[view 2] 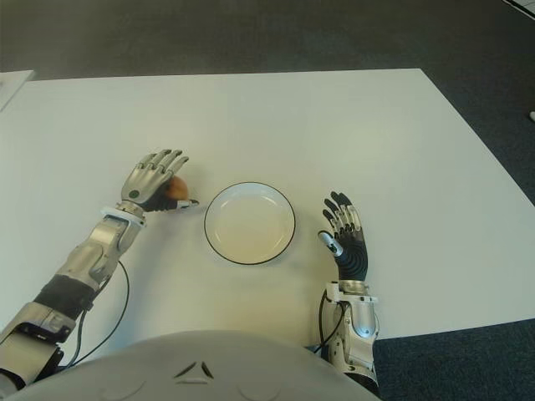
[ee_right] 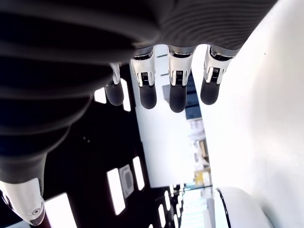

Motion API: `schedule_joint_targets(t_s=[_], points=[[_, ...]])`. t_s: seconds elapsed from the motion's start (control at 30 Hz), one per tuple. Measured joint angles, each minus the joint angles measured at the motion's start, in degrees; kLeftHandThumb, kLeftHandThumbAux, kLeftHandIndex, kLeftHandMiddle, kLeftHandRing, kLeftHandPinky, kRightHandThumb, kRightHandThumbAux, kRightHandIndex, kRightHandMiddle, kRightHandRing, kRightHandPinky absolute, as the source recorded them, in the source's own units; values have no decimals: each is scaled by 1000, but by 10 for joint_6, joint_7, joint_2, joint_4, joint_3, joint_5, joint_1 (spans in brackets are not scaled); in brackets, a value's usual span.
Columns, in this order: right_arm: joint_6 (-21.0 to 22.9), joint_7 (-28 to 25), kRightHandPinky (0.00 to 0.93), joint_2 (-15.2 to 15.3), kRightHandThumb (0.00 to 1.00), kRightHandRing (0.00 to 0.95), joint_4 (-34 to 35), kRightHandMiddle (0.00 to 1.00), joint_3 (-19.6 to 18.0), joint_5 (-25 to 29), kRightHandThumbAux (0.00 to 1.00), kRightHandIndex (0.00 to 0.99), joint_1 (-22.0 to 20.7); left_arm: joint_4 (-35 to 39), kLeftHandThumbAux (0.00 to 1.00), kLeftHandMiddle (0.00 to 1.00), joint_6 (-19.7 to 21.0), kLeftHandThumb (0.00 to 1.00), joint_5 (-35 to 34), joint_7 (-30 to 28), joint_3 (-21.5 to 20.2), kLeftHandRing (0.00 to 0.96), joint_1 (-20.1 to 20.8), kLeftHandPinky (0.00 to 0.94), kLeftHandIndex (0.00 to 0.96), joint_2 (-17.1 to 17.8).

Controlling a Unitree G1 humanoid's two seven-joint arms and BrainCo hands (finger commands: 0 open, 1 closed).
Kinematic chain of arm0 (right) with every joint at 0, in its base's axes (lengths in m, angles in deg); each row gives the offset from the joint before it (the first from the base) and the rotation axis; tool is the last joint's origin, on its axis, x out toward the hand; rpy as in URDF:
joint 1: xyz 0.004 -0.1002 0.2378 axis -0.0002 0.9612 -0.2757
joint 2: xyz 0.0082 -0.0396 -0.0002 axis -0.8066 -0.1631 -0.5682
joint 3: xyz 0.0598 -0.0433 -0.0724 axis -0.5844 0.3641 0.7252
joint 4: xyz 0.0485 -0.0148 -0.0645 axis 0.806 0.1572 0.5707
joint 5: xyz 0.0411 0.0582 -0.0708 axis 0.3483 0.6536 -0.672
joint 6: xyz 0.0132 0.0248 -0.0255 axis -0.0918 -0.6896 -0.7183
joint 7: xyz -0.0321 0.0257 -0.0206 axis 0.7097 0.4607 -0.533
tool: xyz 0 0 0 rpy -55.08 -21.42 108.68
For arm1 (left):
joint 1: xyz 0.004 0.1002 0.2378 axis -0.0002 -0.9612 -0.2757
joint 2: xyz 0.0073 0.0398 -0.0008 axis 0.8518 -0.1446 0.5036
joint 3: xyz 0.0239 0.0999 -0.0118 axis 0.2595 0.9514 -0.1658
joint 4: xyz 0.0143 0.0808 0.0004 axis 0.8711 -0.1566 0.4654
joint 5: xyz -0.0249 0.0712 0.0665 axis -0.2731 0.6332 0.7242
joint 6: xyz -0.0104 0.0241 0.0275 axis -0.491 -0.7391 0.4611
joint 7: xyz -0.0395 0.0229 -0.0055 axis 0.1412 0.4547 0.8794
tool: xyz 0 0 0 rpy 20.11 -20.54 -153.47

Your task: Put the apples into the plate.

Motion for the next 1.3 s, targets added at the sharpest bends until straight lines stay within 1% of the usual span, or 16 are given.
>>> schedule_joint_targets(t_s=[0.2,0.43,0.8,1.03,1.07,1.1,1.2,1.23,1.27,1.3], points=[[0,-2,135,0,265,115,2,124,-2,7,620,94,1,-21,288,29,11,217,-1,24,14,15,6,71,25,-9],[7,-4,137,2,269,117,5,123,-4,11,622,97,2,-37,281,43,17,225,-7,39,24,27,11,79,41,-11],[8,-9,151,1,264,123,5,125,-10,11,629,94,2,-45,307,57,35,252,-23,58,34,40,10,80,50,-21],[8,-9,156,2,262,127,4,127,-13,11,636,96,1,-47,318,94,47,276,-37,68,35,81,2,143,71,-35],[8,-9,154,2,263,127,4,127,-14,11,636,97,1,-48,323,117,49,288,-39,69,35,110,2,175,78,-37],[8,-9,153,2,263,127,3,127,-14,11,636,97,1,-49,325,125,50,293,-43,69,35,120,2,187,80,-39],[8,-9,151,2,263,126,3,127,-14,10,637,97,1,-51,346,199,51,322,-53,69,34,206,2,275,121,-43],[8,-9,150,2,262,125,3,127,-14,10,637,97,1,-52,359,240,51,335,-57,69,34,253,3,316,148,-44],[8,-9,148,2,262,124,3,127,-15,10,637,97,0,-52,389,320,52,369,-61,69,34,335,3,378,199,-46],[8,-9,148,2,261,124,3,127,-15,10,637,97,0,-53,400,349,52,382,-64,69,34,365,3,400,217,-48]])
